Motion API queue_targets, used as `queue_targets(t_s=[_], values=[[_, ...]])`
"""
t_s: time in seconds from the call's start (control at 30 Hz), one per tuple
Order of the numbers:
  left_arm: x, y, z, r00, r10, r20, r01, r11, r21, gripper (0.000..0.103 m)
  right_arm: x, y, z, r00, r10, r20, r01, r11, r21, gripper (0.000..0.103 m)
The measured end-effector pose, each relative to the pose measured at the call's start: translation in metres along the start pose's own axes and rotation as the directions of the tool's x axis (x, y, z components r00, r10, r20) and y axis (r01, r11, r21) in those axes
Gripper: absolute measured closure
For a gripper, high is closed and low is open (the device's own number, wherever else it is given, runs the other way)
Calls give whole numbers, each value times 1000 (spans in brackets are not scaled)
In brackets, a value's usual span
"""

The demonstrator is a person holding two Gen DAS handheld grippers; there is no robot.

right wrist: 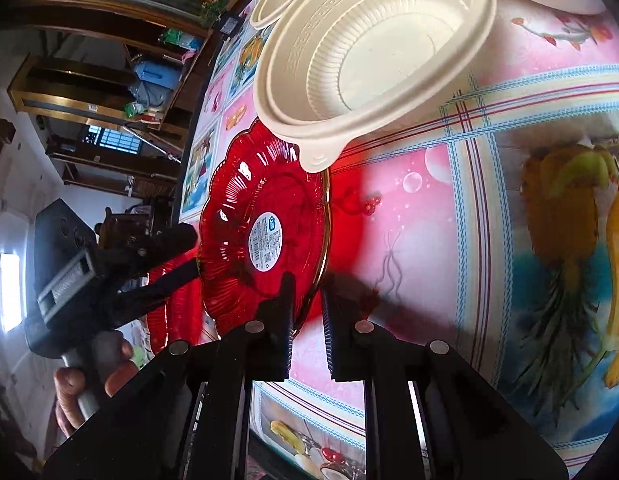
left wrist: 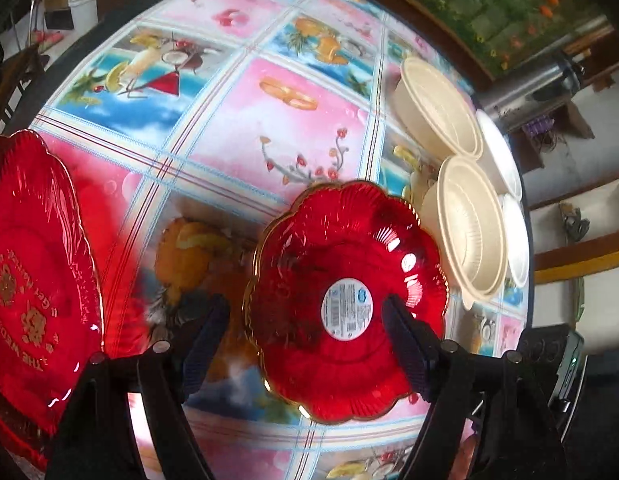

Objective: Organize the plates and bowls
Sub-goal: 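Grasp the small red stickered plate with the right tool while the left tool holds the red stack, then lay the small red plate onto the red stack held by the left tool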

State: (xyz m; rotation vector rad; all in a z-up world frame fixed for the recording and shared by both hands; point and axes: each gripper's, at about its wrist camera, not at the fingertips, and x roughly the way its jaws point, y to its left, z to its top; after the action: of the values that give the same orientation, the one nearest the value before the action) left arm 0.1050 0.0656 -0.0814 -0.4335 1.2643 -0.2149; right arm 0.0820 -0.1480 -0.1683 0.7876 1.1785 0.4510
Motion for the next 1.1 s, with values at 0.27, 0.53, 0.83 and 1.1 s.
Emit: queue_targets(t_s=[0.27,0.53,0.83,1.1], values=[[5,25,-4,998,13,56,-10,999,-51,95,-5,-8,-6,999,21,27,-22,999,26,91],[2,14,-14,991,68,117,-72,997,24,97,-7,-6,-11,999,14,53,-15,1000,13,91],[-47,7,-32,962,70,266,-101,989,106,97,-11,14,-19,997,17,70,-14,998,-55,91],[-111,47,-47,920,71,384,-99,994,55,96,-7,84,-25,995,82,63,-69,980,-184,91]])
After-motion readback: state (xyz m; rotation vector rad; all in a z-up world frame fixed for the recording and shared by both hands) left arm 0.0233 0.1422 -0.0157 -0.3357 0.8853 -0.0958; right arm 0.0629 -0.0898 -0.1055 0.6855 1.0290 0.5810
